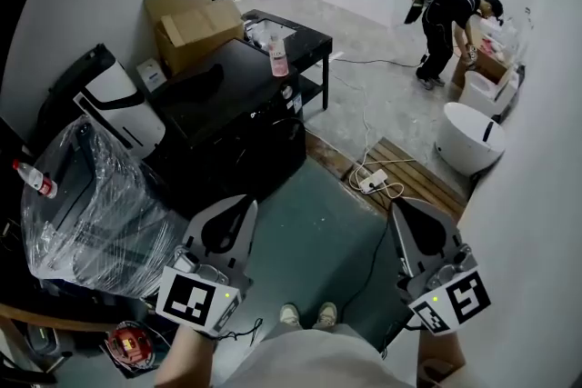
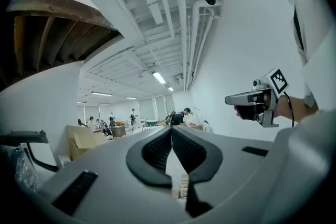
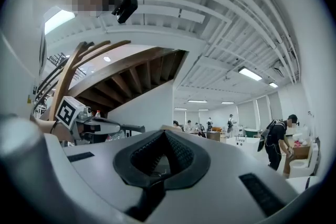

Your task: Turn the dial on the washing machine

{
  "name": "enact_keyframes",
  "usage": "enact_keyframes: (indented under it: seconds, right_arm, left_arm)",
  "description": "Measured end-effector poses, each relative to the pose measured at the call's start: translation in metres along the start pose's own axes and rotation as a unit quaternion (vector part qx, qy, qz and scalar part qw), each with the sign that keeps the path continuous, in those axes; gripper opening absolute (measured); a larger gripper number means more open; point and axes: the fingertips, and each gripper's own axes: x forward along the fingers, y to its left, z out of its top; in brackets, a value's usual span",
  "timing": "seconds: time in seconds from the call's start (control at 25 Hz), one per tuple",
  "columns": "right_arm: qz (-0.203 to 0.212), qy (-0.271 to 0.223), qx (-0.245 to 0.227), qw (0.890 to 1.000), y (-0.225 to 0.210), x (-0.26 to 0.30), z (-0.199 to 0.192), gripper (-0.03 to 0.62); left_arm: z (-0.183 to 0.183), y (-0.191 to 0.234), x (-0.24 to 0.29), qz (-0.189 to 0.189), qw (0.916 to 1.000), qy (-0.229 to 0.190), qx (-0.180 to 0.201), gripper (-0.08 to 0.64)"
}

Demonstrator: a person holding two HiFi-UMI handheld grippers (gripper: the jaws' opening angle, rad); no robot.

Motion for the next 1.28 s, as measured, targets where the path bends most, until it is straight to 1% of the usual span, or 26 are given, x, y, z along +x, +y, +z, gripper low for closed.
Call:
enact_keyframes:
  seconds: [0.12, 0.32, 0.36, 0.4, 0.44, 0.64, 0.84, 0.96, 1.16, 1.28]
  right_arm:
    - [0.005, -0.001, -0.003, 1.000, -0.004, -0.004, -0.001, 0.021]
    - [-0.023, -0.022, 0.010, 0.999, -0.024, -0.013, 0.003, 0.021]
    - [-0.021, -0.023, 0.013, 0.999, -0.026, -0.014, 0.002, 0.041]
    - [-0.015, -0.021, 0.016, 1.000, -0.028, -0.015, 0.000, 0.209]
    - [-0.010, -0.018, 0.018, 1.000, -0.030, -0.016, -0.003, 0.273]
    - [-0.009, 0.004, 0.009, 1.000, -0.041, -0.026, -0.017, 0.270]
    - [-0.001, 0.009, 0.008, 1.000, -0.047, -0.024, -0.023, 0.268]
    - [-0.004, 0.008, 0.007, 1.000, -0.053, -0.018, -0.028, 0.267]
    - [-0.003, 0.019, 0.004, 1.000, -0.065, -0.003, -0.037, 0.267]
    - [-0.004, 0.027, 0.003, 1.000, -0.075, 0.010, -0.045, 0.267]
  left_arm:
    - [0.003, -0.006, 0.004, 0.001, 1.0000, 0.000, 0.002, 0.020]
    - [0.004, -0.016, 0.011, 0.007, 1.0000, 0.001, 0.004, 0.020]
    - [0.004, -0.019, 0.012, 0.008, 1.0000, 0.002, 0.004, 0.020]
    - [0.003, -0.022, 0.013, 0.009, 0.9999, 0.004, 0.005, 0.020]
    - [0.002, -0.026, 0.014, 0.009, 0.9999, 0.004, 0.005, 0.020]
    - [0.001, -0.038, 0.018, 0.013, 0.9999, 0.004, 0.009, 0.020]
    - [-0.001, -0.041, 0.027, 0.016, 0.9998, 0.005, 0.008, 0.020]
    - [-0.007, -0.041, 0.035, 0.011, 0.9999, 0.005, 0.012, 0.020]
    - [-0.014, -0.037, 0.053, 0.002, 1.0000, 0.003, 0.000, 0.020]
    - [-0.017, -0.028, 0.068, 0.000, 1.0000, 0.000, 0.000, 0.020]
